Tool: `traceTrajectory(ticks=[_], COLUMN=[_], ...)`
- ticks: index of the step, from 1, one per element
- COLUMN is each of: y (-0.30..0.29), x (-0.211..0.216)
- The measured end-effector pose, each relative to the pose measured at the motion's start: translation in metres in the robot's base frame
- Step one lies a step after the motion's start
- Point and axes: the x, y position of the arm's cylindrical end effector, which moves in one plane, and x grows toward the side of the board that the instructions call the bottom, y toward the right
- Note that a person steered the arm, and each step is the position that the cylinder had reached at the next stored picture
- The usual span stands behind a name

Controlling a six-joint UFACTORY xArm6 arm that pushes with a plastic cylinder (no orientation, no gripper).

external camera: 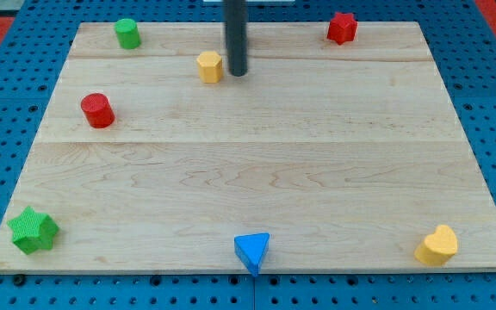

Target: Push the red star towards the center right of the board

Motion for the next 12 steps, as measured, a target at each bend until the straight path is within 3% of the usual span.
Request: traceTrajectory(ticks=[1, 2, 3, 5, 6, 7, 8, 10, 11, 12], y=[0.104, 0.201, 0.24, 0.099, 0.086, 0.074, 0.079, 0.043, 0.066, 0.066], x=[-0.023, -0.08, -0.111, -0.095, -0.062, -0.062, -0.109, -0.065, -0.054, -0.075])
